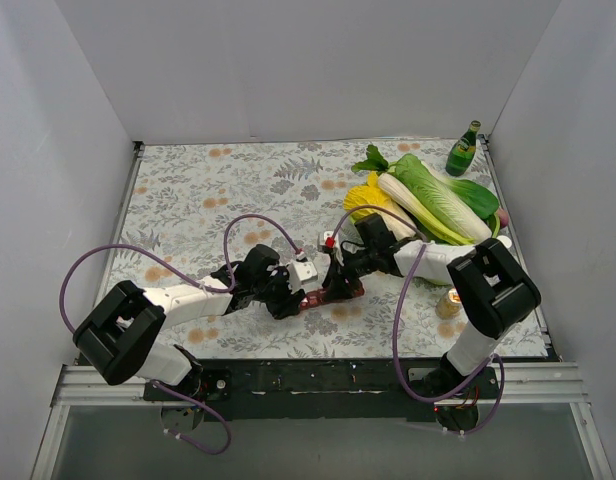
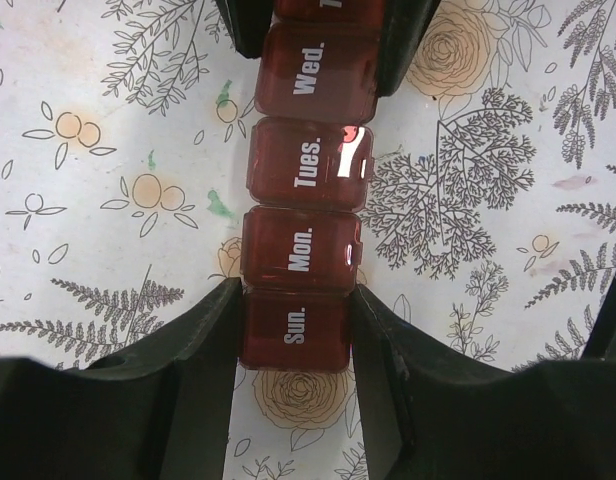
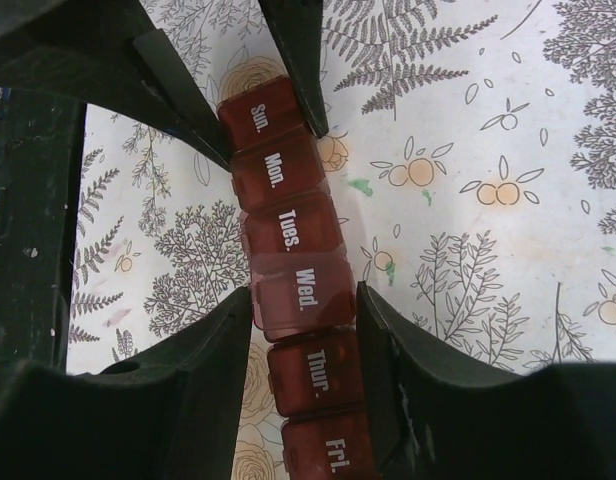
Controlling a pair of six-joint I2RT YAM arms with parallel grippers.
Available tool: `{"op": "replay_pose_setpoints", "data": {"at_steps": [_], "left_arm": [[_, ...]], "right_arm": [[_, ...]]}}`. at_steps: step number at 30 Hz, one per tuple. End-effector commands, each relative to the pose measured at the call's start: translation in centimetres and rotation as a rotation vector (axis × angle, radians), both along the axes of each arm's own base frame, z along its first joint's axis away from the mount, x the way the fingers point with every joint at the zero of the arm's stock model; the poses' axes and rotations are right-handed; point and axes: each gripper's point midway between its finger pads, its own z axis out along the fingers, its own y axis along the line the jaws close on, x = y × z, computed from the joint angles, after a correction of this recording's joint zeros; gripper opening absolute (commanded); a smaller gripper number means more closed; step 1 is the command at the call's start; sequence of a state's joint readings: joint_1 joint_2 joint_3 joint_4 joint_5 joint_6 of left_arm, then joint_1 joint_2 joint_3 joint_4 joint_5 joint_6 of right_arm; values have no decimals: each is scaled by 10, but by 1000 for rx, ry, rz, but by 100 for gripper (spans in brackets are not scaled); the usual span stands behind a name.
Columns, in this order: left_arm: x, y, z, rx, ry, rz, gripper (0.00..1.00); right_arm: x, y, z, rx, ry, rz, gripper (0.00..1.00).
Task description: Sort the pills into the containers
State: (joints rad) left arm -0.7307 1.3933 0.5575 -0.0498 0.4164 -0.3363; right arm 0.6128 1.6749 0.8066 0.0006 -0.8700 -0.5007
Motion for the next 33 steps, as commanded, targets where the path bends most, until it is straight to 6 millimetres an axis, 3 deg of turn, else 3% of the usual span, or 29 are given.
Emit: {"op": "replay_pose_setpoints", "data": {"at_steps": [1,12,16,20,25,28,33], "left_arm": [[4,-3,7,-8,-45,-5,5],[1,-3,0,11,-21,-15,5],[1,-4,0,13,-16,-15,5],[3,-4,1,15,-19,-7,6],[7,-4,1,18,-26,17,7],[12,-3,3,22,-35,47,13],[22,-3,11,16,-62,97,43]], "right_arm": [[17,6,12,8,17,-63,52],[49,11,19,-13,14,-205,54],[62,14,19,-27,12,-260,51],[82,12,13,-81,-15,-341,45],[85,11,-2,-139,-11,-367,44],[82,14,6,-127,-13,-344,50],[78,12,43,-51,-65,-276,63]]}}
